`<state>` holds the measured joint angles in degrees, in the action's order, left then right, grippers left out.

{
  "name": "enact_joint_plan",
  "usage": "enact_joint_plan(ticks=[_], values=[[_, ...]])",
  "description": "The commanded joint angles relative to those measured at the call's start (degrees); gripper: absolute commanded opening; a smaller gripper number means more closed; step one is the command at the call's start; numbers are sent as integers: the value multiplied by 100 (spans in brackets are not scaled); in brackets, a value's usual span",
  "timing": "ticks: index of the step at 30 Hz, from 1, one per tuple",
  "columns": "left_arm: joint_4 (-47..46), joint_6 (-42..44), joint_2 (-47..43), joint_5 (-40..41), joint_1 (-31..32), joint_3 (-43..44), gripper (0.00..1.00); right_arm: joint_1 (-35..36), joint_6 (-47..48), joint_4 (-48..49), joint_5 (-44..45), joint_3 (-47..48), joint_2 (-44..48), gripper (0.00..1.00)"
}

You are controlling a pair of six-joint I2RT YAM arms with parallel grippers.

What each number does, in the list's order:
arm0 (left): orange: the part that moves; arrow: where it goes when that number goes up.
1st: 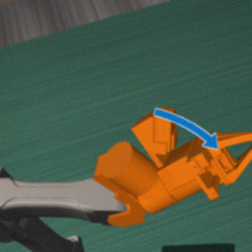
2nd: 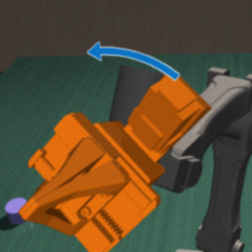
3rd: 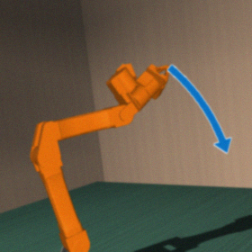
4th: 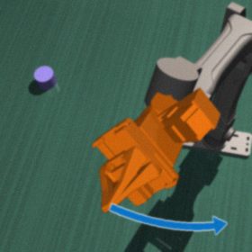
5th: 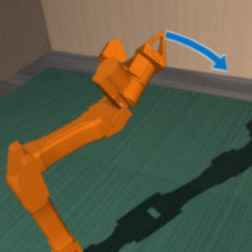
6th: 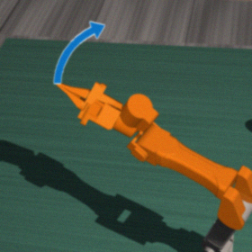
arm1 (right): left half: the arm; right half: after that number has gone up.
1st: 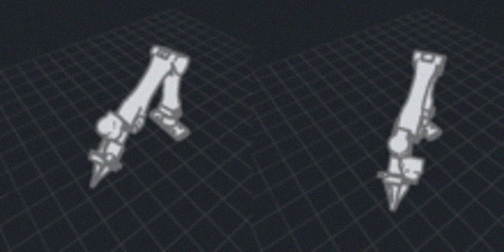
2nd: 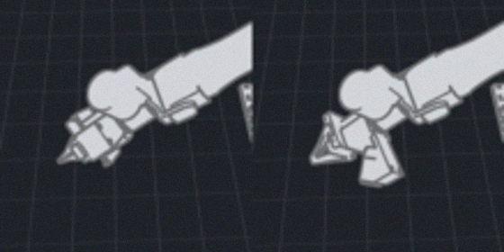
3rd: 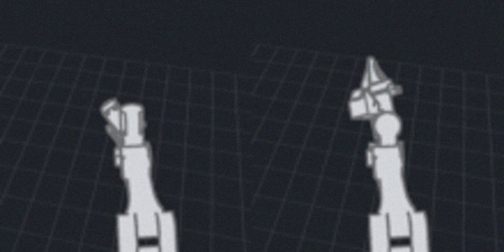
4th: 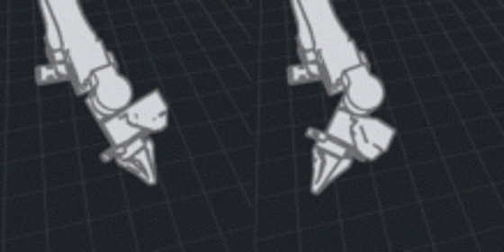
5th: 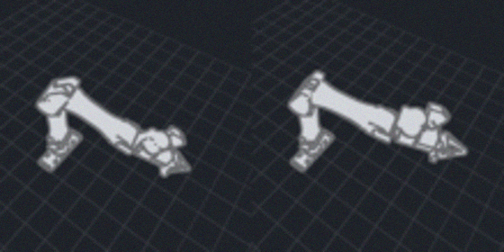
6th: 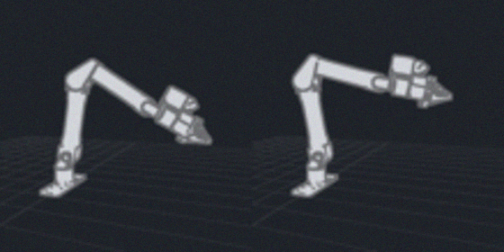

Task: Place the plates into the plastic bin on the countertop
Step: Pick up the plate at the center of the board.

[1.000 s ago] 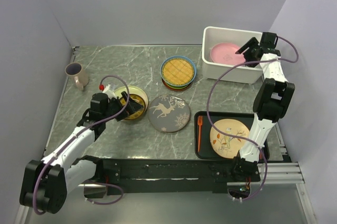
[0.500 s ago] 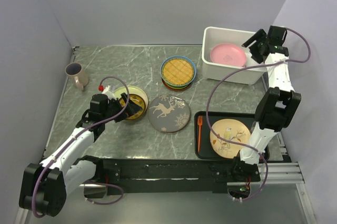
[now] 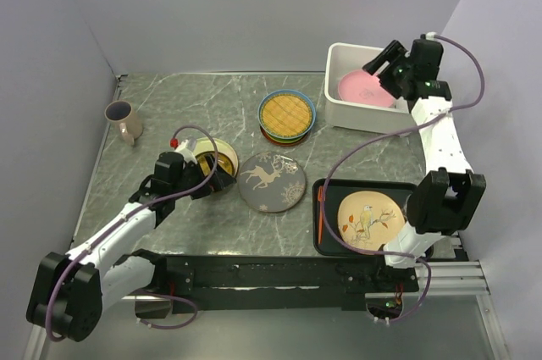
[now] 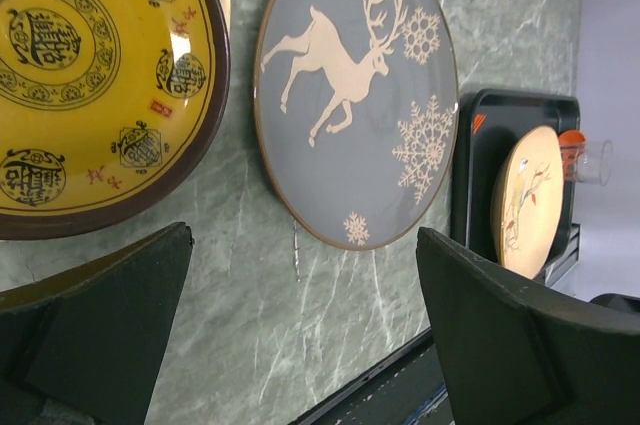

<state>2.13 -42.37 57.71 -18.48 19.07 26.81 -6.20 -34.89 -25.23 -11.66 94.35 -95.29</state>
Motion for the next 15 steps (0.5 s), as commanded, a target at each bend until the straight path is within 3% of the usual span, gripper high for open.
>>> enact_joint_plan(ticks=[1,15], values=[[33,150,65,160,123,255,99,206,-35,493,-47,-468,546,83],[95,18,82,380,325,53,99,1383,-17,897,58,-2146,1451,83]])
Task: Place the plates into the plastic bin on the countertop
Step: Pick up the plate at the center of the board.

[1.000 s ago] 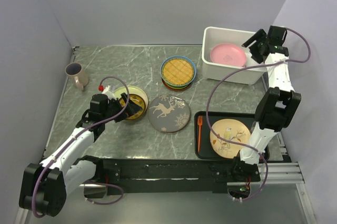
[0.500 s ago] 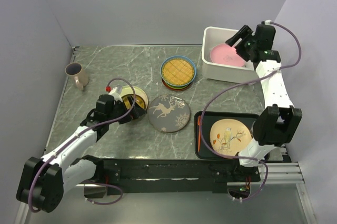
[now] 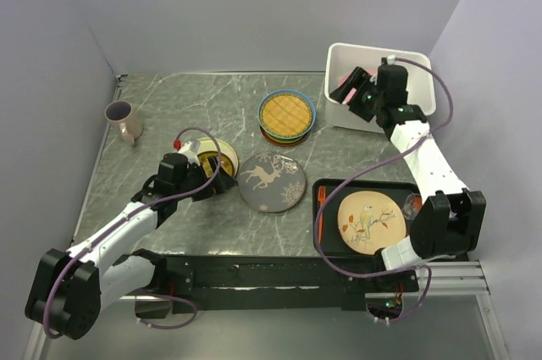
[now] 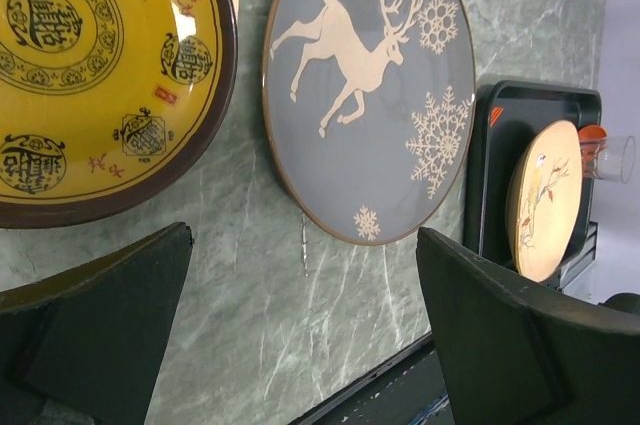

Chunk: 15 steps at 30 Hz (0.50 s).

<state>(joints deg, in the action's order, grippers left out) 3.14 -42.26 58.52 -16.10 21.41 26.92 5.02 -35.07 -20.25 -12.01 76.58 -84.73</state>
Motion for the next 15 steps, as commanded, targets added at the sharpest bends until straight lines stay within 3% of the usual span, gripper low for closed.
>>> enact_joint_plan(ticks=[1,15], values=[[-15,-1,1,168,144,-2,99,333,0,434,102,-467,439,83],[-972,-423,607,160,469,-362,94,711,-158,882,-64,-1979,1019,83]])
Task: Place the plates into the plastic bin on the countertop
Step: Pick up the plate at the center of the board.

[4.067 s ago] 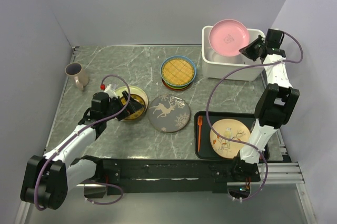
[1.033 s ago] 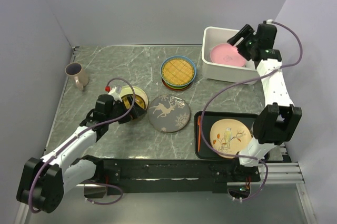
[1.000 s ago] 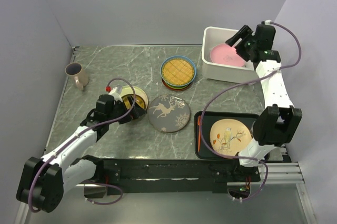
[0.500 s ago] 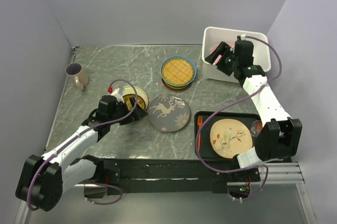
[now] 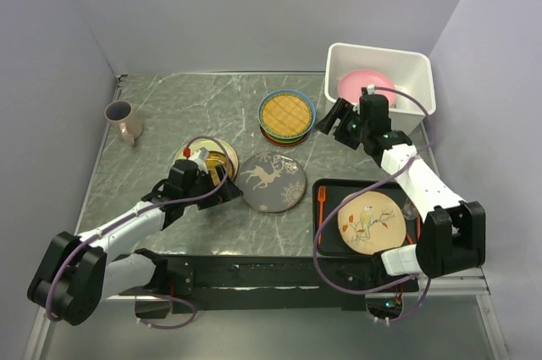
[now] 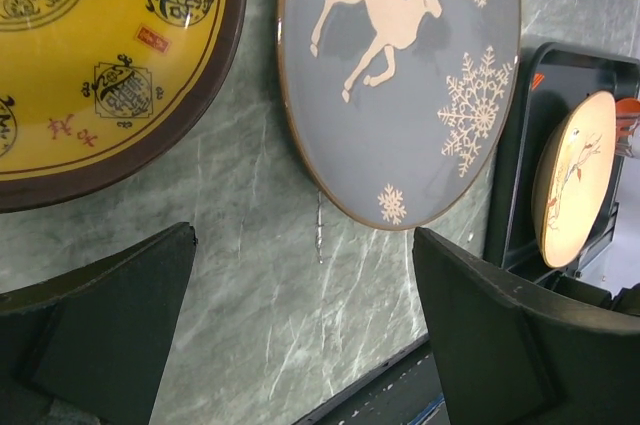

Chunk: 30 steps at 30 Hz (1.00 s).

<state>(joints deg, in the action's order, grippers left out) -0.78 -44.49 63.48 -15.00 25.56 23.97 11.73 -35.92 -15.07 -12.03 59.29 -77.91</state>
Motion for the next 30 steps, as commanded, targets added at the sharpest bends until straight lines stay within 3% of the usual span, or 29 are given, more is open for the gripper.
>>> enact_joint_plan(ticks=[1,9,16,30], values=[[-712,-235,146,42,63,-94,93,49,-82,434,-89,-312,373,83],[-1478,-578,787,85,247,-164,84,111,-213,575,-221,-883,742,83],[-1970,-842,1438,261,546,-103,68,128,-240,611,-308,-1086,953,83],[-2963,-1264,2361,349,696,-313,61,119,-169,505,-229,-981,1059,83]])
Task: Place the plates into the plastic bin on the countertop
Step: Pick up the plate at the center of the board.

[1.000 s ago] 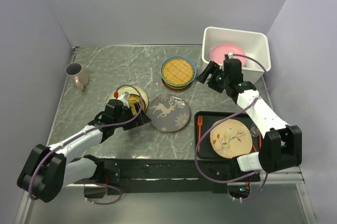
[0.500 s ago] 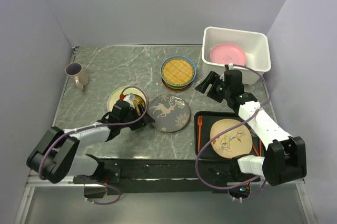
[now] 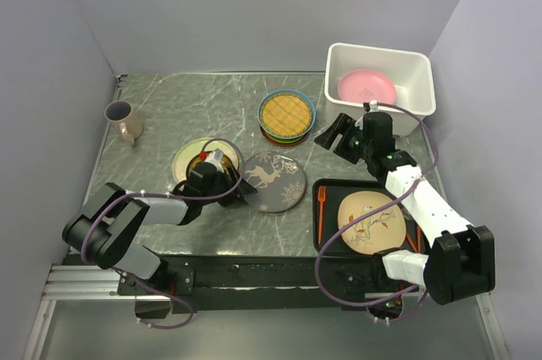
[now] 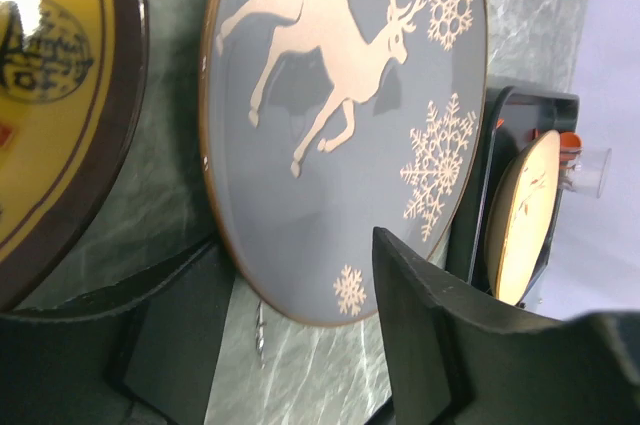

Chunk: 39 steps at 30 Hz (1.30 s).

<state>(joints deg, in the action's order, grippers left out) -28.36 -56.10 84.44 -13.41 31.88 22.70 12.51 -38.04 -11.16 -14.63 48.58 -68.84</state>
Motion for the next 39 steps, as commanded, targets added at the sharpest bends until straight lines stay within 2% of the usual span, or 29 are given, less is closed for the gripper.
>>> enact_joint_plan(ticks=[1,3,6,7,9,10,12,18,24,39], values=[[-292,-164,309,242,82,-204,59,41,60,123,31,82,143,83],[-573,-244,476,277,108,-300,57,41,78,96,66,99,116,83],[-934,-393,774,278,126,-398,46,41,113,96,31,99,90,83],[-1022,-428,845,251,126,-406,36,41,113,88,22,99,72,83],[-1233,-463,1056,164,126,-424,24,41,130,79,39,99,64,83],[-1294,-481,1126,146,126,-415,14,41,139,96,39,82,72,83],[-1409,-508,1258,84,126,-424,1,41,157,87,66,73,72,83],[-1287,-534,1154,163,117,-459,1,41,174,123,57,-6,20,83],[-821,-481,635,452,126,-442,1,32,183,166,13,-85,-33,83],[743,-157,-1465,1147,126,-337,1,41,104,430,-373,-296,-182,83]])
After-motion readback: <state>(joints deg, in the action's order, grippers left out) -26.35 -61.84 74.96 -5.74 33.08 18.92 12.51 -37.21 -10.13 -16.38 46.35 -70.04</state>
